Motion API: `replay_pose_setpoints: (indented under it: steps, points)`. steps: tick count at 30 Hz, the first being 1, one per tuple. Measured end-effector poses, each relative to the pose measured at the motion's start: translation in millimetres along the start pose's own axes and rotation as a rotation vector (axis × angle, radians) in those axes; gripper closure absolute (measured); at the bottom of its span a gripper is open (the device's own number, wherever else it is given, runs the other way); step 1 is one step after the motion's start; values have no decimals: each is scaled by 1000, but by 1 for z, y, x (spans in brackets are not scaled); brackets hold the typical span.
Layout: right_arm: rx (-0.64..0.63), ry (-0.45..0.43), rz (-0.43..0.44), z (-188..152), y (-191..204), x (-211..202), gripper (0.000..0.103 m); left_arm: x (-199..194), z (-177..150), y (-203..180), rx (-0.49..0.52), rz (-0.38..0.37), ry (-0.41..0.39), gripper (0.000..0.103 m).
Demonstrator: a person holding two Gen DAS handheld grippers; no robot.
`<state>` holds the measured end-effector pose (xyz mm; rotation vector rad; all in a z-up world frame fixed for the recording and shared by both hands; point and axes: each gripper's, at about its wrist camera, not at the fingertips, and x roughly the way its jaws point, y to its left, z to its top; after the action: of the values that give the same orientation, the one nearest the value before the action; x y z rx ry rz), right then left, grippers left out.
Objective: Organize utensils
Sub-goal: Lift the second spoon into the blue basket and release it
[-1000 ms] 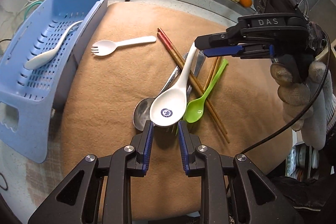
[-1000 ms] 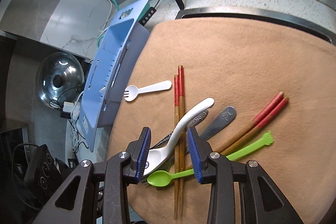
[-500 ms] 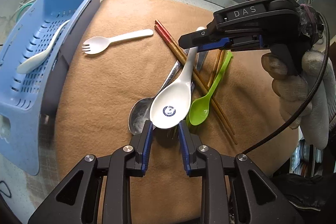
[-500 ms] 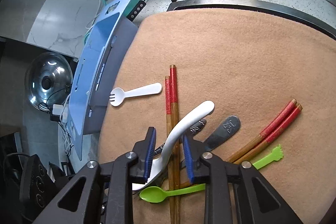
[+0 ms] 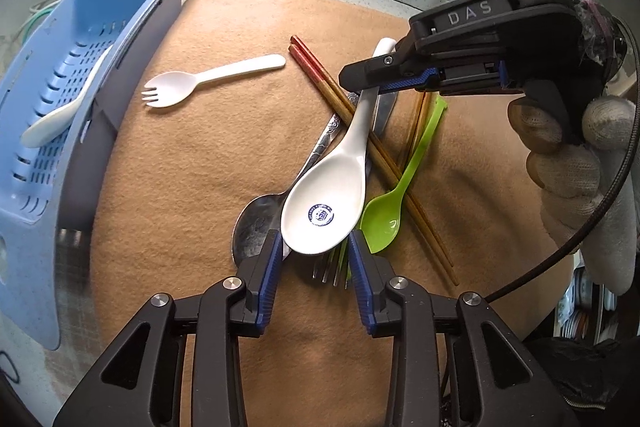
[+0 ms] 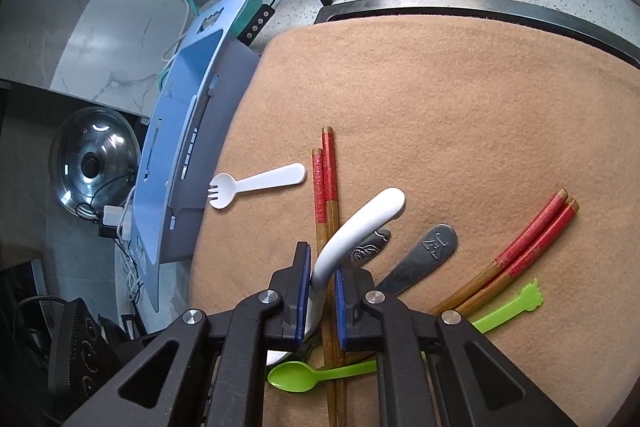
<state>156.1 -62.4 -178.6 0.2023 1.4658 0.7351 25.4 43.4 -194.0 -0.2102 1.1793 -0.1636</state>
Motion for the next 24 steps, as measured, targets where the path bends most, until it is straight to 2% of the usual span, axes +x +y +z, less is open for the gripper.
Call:
replay_pose_setpoints:
  steps: [14,24]
  points:
    - [-14,-23,48,6,25,-15,95,-30,0,10,-36,-14,-74,72]
    - [-84,-31,105,36,88,-10,96,-74,6,47,-62,24,-155,72]
